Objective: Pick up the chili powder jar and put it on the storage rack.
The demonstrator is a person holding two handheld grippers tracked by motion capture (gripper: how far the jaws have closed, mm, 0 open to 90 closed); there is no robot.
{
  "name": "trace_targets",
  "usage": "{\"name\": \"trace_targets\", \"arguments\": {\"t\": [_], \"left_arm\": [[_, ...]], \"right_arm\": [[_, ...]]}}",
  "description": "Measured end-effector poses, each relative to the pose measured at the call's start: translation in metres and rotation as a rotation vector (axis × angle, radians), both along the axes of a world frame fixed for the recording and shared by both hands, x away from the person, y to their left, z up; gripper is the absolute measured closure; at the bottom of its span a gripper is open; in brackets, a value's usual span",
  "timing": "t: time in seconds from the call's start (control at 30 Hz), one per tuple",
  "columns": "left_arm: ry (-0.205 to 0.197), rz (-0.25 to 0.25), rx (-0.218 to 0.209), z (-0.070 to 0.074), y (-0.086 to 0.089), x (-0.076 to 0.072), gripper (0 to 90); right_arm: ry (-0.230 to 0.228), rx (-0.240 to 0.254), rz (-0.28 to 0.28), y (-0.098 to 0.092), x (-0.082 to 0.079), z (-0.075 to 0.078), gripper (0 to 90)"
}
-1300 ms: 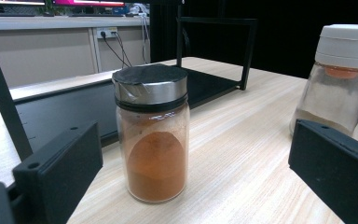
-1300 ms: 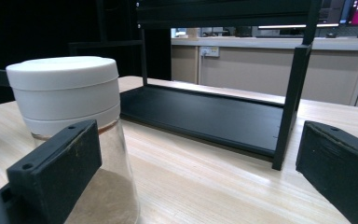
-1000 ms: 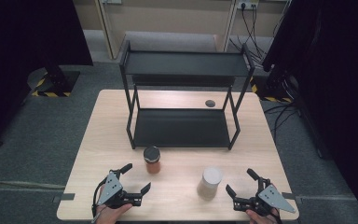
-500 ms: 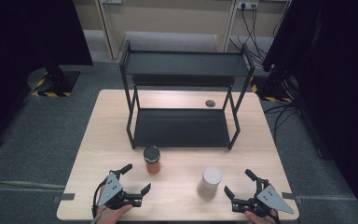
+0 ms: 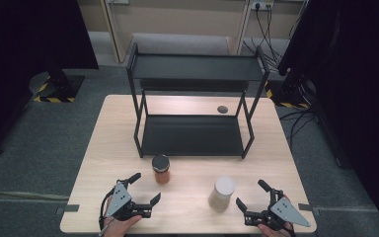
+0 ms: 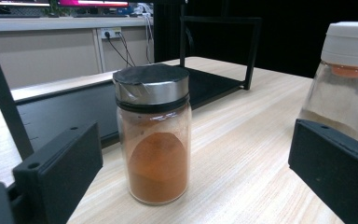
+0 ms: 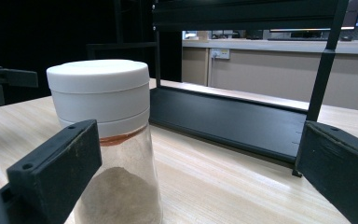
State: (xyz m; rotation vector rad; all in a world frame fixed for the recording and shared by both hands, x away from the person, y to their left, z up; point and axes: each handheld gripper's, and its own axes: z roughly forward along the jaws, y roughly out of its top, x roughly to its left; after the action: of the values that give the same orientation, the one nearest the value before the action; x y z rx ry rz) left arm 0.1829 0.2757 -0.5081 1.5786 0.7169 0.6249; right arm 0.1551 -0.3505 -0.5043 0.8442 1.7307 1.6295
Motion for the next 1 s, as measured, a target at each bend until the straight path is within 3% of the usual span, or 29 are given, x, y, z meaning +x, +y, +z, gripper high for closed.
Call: {"name": "trace_targets", "arguments": {"t": [1.0], "left_arm": [[0.048, 0.031, 0.01, 0.01, -0.018, 0.038, 2.3]], "right_arm": [[-0.002, 0.01, 0.007, -0.001, -0.001, -0.001, 0.4]]}}
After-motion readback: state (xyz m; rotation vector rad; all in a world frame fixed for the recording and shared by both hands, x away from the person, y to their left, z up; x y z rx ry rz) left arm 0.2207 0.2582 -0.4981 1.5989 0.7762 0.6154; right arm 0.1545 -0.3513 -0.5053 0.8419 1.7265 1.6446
